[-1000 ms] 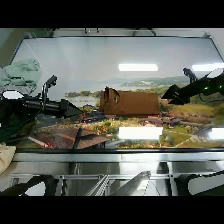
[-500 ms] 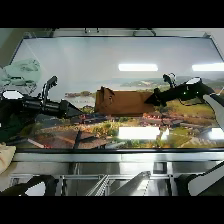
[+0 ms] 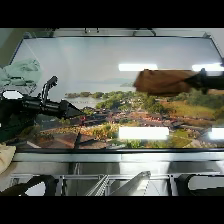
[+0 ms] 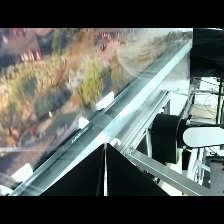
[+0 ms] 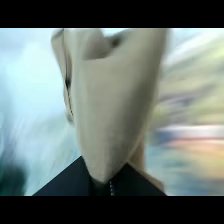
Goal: Fold the shirts.
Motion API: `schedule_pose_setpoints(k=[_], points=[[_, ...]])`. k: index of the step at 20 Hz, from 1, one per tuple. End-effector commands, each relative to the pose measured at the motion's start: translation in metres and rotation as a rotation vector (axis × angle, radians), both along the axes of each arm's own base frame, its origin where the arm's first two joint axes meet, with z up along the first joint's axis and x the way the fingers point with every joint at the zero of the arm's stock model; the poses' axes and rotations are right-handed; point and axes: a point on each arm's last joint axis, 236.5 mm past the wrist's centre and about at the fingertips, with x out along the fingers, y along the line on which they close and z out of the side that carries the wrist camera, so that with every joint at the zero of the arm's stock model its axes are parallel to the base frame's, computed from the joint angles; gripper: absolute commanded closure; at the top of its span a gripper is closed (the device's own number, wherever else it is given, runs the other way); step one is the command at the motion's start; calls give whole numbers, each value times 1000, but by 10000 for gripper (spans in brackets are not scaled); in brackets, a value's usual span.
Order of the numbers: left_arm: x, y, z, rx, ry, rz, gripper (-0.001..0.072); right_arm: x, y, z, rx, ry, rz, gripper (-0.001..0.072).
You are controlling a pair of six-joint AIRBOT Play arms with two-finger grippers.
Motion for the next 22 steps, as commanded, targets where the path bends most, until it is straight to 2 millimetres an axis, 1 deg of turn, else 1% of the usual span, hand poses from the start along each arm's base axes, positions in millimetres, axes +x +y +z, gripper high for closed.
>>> schedule_pose_setpoints(k=[1, 2, 3, 4, 5, 6, 8, 9, 10, 11, 13, 14, 15, 16, 18, 19, 20, 21, 22], points=[[0, 0, 0, 1, -1, -2, 689, -88, -149, -11, -271, 212, -323, 694], [-1, 0, 0, 1, -1, -3, 689, -122, -177, -19, -341, 289, -371, 694], [0, 0, 0, 1, -1, -2, 689, -151, -195, -27, -379, 353, -411, 694], [0, 0, 0, 2, -1, -2, 689, -178, -207, -36, -390, 407, -449, 694], [0, 0, 0, 2, -1, -1, 689, -205, -214, -48, -386, 464, -480, 693], [0, 0, 0, 3, -2, -1, 689, -230, -214, -63, -366, 529, -510, 694], [0, 0, 0, 3, -2, 0, 689, -282, -205, -97, -338, 673, -562, 694], [0, 0, 0, 2, -2, 0, 689, -297, -199, -108, -322, 703, -578, 694], [0, 0, 0, 2, -2, 0, 689, -304, -196, -113, -310, 712, -594, 693], [0, 0, 0, 1, -2, -1, 689, -308, -193, -115, -306, 715, -603, 693], [-1, -1, 0, 0, 0, -3, 689, -308, -192, -105, -315, 705, -613, 691], [-1, -1, 0, -1, 1, -5, 690, -310, -187, -100, -308, 708, -607, 613], [-2, -1, 1, -3, 2, -8, 689, -312, -182, -96, -295, 718, -605, 282], [-2, -1, 1, -4, 4, -10, 688, -314, -177, -92, -275, 734, -616, 131], [-6, -2, 2, -11, 10, -22, 689, -315, -172, -78, -253, 743, -618, 136], [-9, -3, 4, -17, 14, -36, 689, -309, -172, -64, -244, 722, -622, 139], [-10, -3, 9, -21, 9, -52, 692, -295, -173, -48, -230, 671, -627, 146], [-8, -3, 17, -27, -8, -68, 709, -278, -170, -31, -218, 603, -625, 274], [-5, -3, 28, -31, -35, -86, 710, -252, -160, -12, -206, 497, -587, 436]])
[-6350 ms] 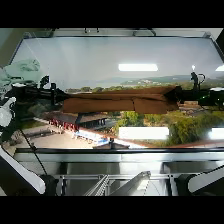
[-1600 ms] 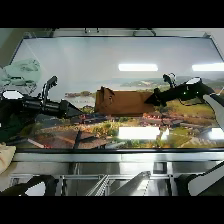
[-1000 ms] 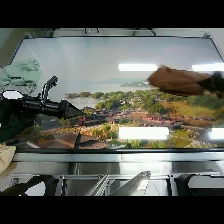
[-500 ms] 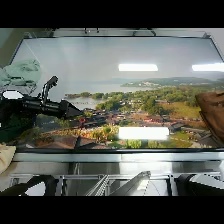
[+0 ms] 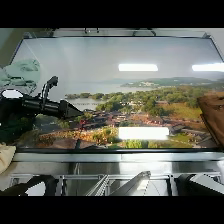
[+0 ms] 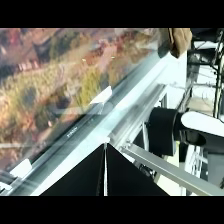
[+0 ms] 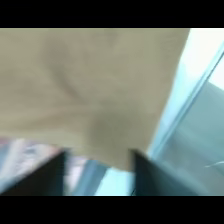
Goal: Fold the shirts.
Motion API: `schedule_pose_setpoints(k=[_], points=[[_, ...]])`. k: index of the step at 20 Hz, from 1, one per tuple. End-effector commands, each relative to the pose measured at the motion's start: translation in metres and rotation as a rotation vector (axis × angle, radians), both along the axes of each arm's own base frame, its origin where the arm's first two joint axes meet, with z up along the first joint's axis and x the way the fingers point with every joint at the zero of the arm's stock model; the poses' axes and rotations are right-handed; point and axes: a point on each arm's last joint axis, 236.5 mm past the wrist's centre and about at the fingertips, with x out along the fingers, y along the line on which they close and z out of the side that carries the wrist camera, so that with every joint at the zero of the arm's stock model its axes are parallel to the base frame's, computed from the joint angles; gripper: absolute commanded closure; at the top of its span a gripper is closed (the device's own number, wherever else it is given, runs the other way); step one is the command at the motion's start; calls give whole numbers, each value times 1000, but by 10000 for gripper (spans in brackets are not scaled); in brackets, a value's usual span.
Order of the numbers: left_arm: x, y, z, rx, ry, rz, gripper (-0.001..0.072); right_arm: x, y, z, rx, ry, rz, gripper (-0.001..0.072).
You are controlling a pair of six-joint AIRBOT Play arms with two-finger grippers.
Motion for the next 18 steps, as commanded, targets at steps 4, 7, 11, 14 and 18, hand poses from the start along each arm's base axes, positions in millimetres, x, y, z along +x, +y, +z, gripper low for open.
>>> schedule_pose_setpoints(k=[4, 7, 11, 14, 18], points=[[17, 4, 76, 40, -266, -41, 711, 121, 112, 114, 6, -449, 370, 691], [0, 14, 87, 149, -392, 1, 710, 128, 215, 155, -56, -539, 689, 692], [-58, 15, 50, 196, -389, 42, 706, 85, 335, 149, -65, -673, 973, 691], [-84, 14, 14, 207, -355, 87, 688, 57, 374, 106, -29, -744, 977, 692], [-99, 12, 10, 201, -352, 68, 689, 48, 378, 83, -5, -679, 1011, 692]])
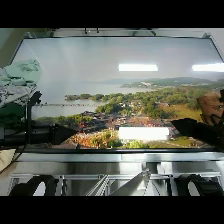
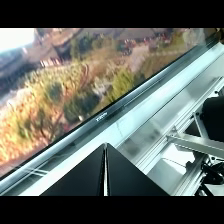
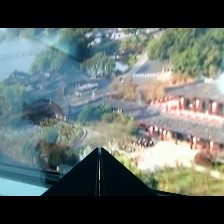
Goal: Fold the shirts.
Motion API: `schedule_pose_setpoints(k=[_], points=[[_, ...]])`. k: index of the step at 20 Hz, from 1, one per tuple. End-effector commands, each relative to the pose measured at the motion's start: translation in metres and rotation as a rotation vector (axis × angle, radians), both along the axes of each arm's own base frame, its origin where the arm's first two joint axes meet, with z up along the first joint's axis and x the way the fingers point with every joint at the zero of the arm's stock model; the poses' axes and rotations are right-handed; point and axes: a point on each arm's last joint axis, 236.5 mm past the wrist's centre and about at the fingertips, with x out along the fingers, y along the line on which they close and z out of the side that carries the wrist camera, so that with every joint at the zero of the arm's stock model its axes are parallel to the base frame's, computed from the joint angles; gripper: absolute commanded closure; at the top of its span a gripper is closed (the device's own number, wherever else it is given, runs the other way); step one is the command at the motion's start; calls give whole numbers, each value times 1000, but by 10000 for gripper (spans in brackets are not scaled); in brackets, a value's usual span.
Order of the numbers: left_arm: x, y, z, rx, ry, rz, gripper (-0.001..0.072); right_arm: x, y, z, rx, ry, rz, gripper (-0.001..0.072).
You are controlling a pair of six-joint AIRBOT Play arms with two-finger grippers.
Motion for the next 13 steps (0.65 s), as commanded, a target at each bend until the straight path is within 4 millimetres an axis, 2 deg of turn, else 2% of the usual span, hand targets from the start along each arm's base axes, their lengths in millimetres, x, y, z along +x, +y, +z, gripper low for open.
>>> schedule_pose_setpoints(k=[1, 6, 13], points=[[-11, 0, -6, 7, -16, 6, 689, -7, 10, -14, 8, 4, 19, 691], [-11, 0, -2, 10, -43, 9, 690, -9, 19, -9, 60, 10, 27, 691], [-11, 0, -2, 9, -44, 9, 690, -9, 19, -9, 60, 10, 27, 690]])
